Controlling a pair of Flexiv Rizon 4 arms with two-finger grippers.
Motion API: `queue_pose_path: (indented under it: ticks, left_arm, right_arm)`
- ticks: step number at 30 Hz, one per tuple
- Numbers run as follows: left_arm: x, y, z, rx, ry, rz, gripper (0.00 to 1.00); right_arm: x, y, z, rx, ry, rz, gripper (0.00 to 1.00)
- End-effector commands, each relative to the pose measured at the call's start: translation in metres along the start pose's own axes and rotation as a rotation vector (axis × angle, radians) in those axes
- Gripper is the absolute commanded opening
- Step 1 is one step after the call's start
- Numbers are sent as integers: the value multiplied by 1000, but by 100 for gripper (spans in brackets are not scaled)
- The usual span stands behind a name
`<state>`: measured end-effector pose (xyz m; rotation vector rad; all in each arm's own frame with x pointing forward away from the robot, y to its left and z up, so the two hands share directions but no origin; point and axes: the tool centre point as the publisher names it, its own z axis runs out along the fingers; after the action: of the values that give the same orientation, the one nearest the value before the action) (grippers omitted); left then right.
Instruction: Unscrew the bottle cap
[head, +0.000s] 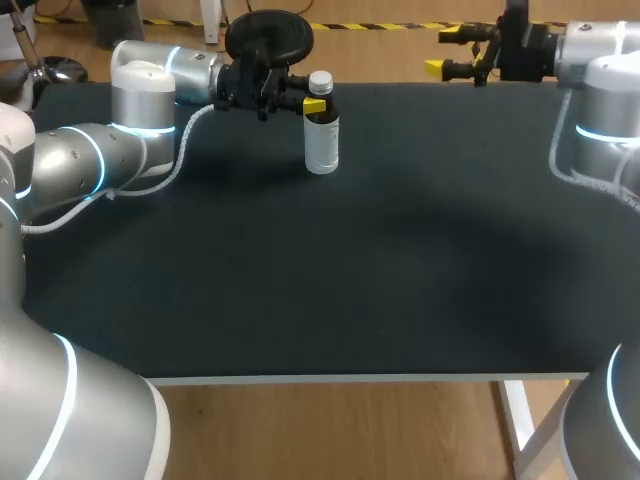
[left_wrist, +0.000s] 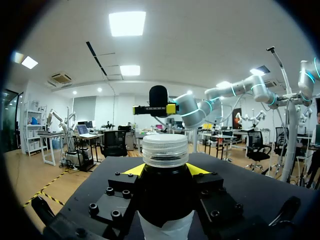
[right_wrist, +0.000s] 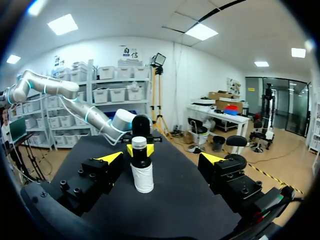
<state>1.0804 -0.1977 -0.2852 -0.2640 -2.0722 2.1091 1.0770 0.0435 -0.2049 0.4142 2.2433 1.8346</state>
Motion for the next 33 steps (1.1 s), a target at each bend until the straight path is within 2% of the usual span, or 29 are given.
queue_pose_path:
  ticks: [1,5,22,26,33]
  left_arm:
    - [-7,3,-2,6,81,-1,0]
    - [-7,3,-2,6,81,-1,0]
    - [-7,3,-2,6,81,-1,0]
    - [-7,3,-2,6,81,-1,0]
    - [-7,3,-2,6,81,-1,0]
  right_arm:
    - [-1,-2,13,12,98,-8,100]
    - [5,-2,21,39,149,-22,100]
    - [5,-2,21,39,149,-22,100]
    - [7,-11,38,33,140,-11,100]
    - [13,-21,77,-39,189,12,100]
